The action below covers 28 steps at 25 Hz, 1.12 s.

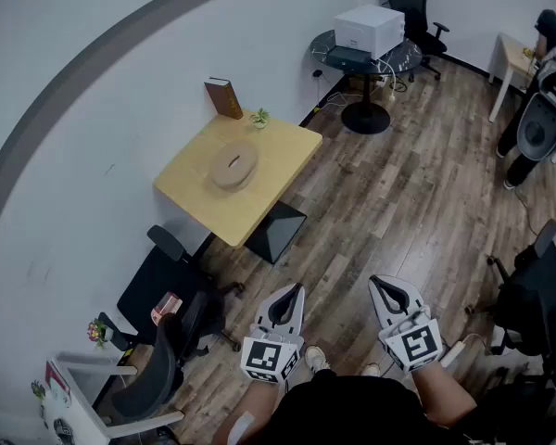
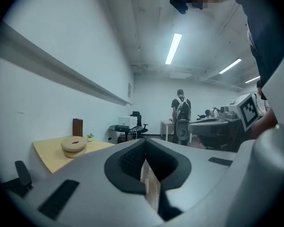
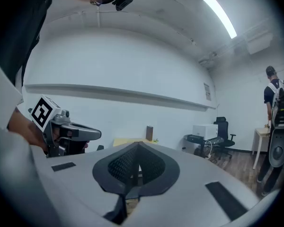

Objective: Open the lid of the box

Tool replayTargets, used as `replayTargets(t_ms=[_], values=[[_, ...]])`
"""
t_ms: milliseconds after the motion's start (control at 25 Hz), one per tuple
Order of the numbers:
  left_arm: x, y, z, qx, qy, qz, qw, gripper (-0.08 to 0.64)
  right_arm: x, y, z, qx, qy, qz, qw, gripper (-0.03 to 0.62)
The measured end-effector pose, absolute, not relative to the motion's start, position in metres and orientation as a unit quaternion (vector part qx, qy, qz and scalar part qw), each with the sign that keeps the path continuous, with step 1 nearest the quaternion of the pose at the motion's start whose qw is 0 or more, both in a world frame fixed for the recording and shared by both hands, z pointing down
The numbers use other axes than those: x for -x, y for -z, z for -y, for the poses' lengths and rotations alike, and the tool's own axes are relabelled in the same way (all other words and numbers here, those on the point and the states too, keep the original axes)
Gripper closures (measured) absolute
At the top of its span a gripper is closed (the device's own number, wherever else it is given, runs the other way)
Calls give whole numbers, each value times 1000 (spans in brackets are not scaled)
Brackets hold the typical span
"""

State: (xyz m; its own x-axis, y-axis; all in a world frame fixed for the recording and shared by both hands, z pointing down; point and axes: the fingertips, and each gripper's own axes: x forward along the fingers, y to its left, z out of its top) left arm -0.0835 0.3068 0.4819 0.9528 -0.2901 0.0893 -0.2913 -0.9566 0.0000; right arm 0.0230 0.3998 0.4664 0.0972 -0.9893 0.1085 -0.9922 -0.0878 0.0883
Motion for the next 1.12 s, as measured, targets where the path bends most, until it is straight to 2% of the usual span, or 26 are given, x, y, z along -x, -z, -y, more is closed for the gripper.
replayTargets(t_ms=[320, 600, 880, 1120], values=[[92, -479, -320, -989, -44, 141, 9, 543, -20, -459, -407, -737, -13, 674, 54, 574], [109, -476, -311, -992, -28, 124, 15, 543, -1, -451, -390, -726, 5, 687, 10, 572], [130, -476, -282, -993, -25, 118, 17, 543, 17, -449, -358, -734, 2, 679, 5, 430], [139, -475, -268, -995, -8, 97, 24, 543, 19, -451, -340, -749, -5, 663, 14, 242]])
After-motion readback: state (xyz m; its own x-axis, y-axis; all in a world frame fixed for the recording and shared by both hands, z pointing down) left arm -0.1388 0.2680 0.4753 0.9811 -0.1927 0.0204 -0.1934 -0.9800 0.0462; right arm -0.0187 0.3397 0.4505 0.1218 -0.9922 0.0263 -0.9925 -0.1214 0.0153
